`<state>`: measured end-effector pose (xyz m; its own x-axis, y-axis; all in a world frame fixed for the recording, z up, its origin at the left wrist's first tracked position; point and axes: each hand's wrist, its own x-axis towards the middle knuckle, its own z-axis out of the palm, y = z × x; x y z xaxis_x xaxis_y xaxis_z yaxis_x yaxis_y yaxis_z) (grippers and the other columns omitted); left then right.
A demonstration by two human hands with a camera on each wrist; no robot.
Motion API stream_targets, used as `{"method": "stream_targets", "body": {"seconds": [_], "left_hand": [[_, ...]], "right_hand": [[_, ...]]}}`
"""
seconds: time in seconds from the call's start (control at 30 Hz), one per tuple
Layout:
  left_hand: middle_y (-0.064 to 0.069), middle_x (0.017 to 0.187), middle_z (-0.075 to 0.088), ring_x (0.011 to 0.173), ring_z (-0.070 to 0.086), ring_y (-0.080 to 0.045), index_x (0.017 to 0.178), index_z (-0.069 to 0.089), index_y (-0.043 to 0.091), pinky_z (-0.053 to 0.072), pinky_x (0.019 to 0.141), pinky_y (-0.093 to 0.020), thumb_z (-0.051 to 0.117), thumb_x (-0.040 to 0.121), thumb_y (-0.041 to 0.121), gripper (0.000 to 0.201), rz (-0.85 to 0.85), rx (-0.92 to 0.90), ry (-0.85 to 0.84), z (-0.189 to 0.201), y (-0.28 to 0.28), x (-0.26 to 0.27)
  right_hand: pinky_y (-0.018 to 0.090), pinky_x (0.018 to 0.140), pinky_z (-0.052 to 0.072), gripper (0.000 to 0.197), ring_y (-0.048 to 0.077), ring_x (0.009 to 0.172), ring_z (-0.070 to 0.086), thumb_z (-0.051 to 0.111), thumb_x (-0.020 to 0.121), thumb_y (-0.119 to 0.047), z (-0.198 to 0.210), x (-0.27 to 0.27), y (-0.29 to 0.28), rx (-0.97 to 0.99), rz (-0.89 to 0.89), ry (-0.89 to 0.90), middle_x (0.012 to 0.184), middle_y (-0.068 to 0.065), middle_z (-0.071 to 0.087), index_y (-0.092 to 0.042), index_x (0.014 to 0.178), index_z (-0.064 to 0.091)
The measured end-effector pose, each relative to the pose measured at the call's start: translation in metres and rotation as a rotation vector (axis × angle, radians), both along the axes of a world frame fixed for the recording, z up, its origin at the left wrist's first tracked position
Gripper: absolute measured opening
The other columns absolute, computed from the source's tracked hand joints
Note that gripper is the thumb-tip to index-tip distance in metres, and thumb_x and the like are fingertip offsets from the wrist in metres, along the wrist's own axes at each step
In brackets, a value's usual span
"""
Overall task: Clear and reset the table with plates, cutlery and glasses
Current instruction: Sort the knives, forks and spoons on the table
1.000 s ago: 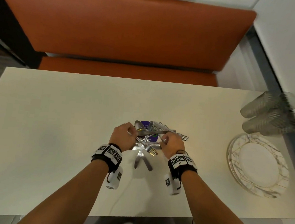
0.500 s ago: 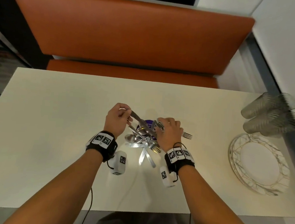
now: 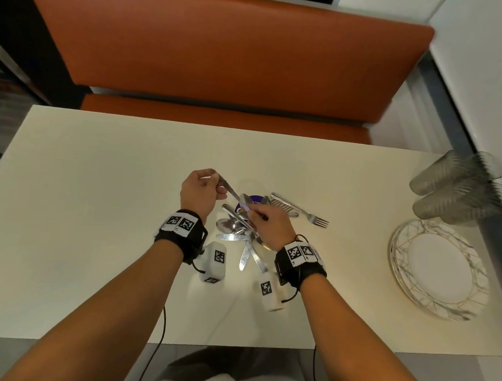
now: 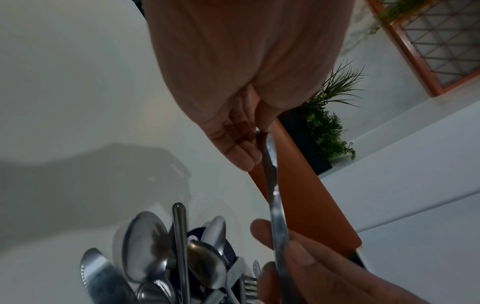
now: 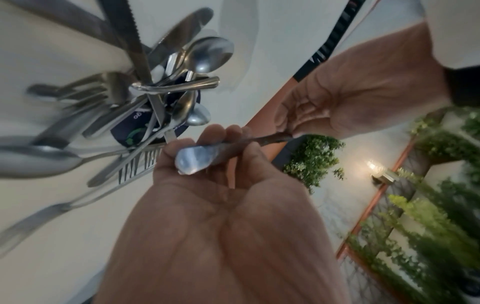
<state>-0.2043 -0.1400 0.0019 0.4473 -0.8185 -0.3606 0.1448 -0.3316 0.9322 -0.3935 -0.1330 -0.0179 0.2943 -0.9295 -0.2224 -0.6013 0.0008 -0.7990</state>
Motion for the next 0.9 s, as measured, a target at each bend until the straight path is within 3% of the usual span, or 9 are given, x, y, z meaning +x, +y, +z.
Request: {"method": "stream_targets", "body": {"seconds": [0.1,0.17,0.23,0.37,0.47,0.53,0.67,0.77,0.9], "left_hand": [[-0.011,0.092,0.078,0.071,0.070,-0.020,0.124,0.061,0.003,0.064,0.084,-0.045,0.063,0.102,0.016,0.026,-0.008,0.040,0.054,0.001,0.001,-0.009],[-0.011,0.094,0.078,0.074,0.072,-0.021,0.124,0.063,0.002,0.064,0.084,-0.044,0.063,0.101,0.013,0.025,-0.050,0.061,0.062,0.001,0.004,-0.012],[-0.012,0.094,0.079,0.082,0.077,-0.025,0.121,0.066,0.002,0.065,0.082,-0.042,0.059,0.102,0.009,0.021,-0.098,0.086,0.063,0.000,0.007,-0.014],[-0.015,0.090,0.078,0.079,0.078,-0.029,0.113,0.069,0.002,0.065,0.072,-0.036,0.053,0.104,0.006,0.020,-0.118,0.107,0.043,-0.001,0.013,-0.016],[-0.014,0.087,0.077,0.076,0.076,-0.030,0.111,0.071,0.005,0.065,0.069,-0.037,0.054,0.104,0.010,0.019,-0.109,0.117,0.020,-0.002,0.016,-0.010],[-0.013,0.083,0.075,0.070,0.074,-0.028,0.111,0.071,0.006,0.065,0.069,-0.038,0.055,0.104,0.012,0.019,-0.125,0.118,-0.005,-0.003,0.019,-0.005],[-0.007,0.076,0.074,0.064,0.070,-0.021,0.109,0.073,0.008,0.065,0.071,-0.039,0.056,0.105,0.015,0.019,-0.151,0.120,-0.045,-0.006,0.022,-0.001],[-0.005,0.073,0.074,0.063,0.069,-0.021,0.107,0.073,0.008,0.065,0.071,-0.040,0.055,0.105,0.015,0.019,-0.158,0.135,-0.026,-0.007,0.025,-0.001],[-0.005,0.075,0.074,0.061,0.069,-0.020,0.108,0.073,0.007,0.063,0.065,-0.033,0.055,0.105,0.015,0.020,-0.162,0.157,-0.034,-0.006,0.033,0.003]], "right_hand": [[0.019,0.078,0.041,0.030,0.004,0.077,0.058,0.062,0.098,-0.023,0.000,0.002,0.004,-0.002,-0.006,0.000,0.084,-0.012,0.065,-0.021,0.126,0.070],[0.020,0.078,0.046,0.031,0.001,0.075,0.060,0.067,0.094,-0.018,0.003,0.005,0.007,-0.025,0.008,-0.033,0.091,-0.004,0.073,-0.019,0.125,0.070],[0.027,0.081,0.054,0.032,0.012,0.080,0.067,0.072,0.090,-0.019,0.006,0.008,0.010,-0.014,0.015,-0.063,0.095,0.002,0.076,-0.019,0.123,0.072],[0.029,0.083,0.056,0.022,0.009,0.077,0.067,0.071,0.091,-0.020,0.001,0.006,0.009,0.043,-0.012,-0.056,0.079,-0.012,0.069,-0.020,0.113,0.075],[0.022,0.082,0.053,0.024,0.008,0.085,0.065,0.059,0.094,-0.012,-0.011,-0.003,0.008,0.002,-0.015,0.139,0.097,-0.007,0.074,-0.025,0.102,0.078],[0.027,0.086,0.053,0.030,0.011,0.091,0.065,0.055,0.093,-0.009,-0.017,-0.006,0.009,-0.016,0.059,0.296,0.103,-0.005,0.073,-0.029,0.097,0.078],[0.037,0.105,0.045,0.039,0.020,0.122,0.048,0.072,0.081,-0.014,-0.022,-0.005,0.014,-0.014,0.286,0.603,0.124,-0.002,0.057,-0.039,0.110,0.068],[0.036,0.108,0.039,0.050,0.023,0.127,0.040,0.077,0.077,-0.018,-0.019,-0.006,0.015,-0.055,0.400,0.731,0.133,0.000,0.047,-0.037,0.121,0.063],[0.036,0.107,0.036,0.050,0.025,0.129,0.038,0.078,0.073,-0.010,-0.016,-0.002,0.014,-0.068,0.509,0.763,0.136,0.003,0.043,-0.028,0.116,0.062]]}}
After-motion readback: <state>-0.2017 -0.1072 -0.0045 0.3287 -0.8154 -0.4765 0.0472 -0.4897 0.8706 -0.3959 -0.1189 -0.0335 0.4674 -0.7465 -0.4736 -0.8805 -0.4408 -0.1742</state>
